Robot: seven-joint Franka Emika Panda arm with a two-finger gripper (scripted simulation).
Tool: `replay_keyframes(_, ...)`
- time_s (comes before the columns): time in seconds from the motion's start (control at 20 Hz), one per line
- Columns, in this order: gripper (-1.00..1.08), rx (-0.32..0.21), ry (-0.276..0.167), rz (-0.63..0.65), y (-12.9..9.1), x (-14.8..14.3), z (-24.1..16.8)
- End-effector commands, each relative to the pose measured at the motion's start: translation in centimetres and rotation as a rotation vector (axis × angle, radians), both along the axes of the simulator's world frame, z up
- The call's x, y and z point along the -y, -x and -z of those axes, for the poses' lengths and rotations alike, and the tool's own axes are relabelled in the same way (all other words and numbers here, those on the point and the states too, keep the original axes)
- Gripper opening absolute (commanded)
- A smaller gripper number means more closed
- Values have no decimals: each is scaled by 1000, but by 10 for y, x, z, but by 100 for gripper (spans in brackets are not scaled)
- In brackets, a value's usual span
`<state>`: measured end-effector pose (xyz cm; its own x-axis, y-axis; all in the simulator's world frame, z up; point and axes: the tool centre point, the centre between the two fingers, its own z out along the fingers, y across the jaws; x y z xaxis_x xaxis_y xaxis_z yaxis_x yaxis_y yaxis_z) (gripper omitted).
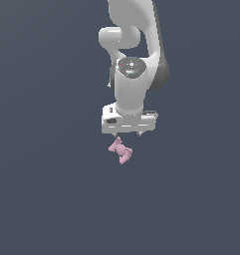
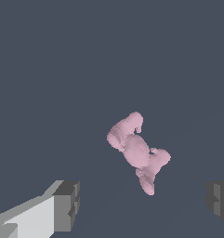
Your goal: Pick up the object and move it to a goal position.
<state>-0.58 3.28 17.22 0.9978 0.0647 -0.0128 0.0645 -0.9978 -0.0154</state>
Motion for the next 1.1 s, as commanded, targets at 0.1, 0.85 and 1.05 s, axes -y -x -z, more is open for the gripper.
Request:
replay_keyframes(0.1,100,2,-2,5,0,0,0)
replay_keyframes(0.85,100,21,-21,35,-5,4,1)
replay_keyframes(1.05,100,22,-17,-7,-4,5,8)
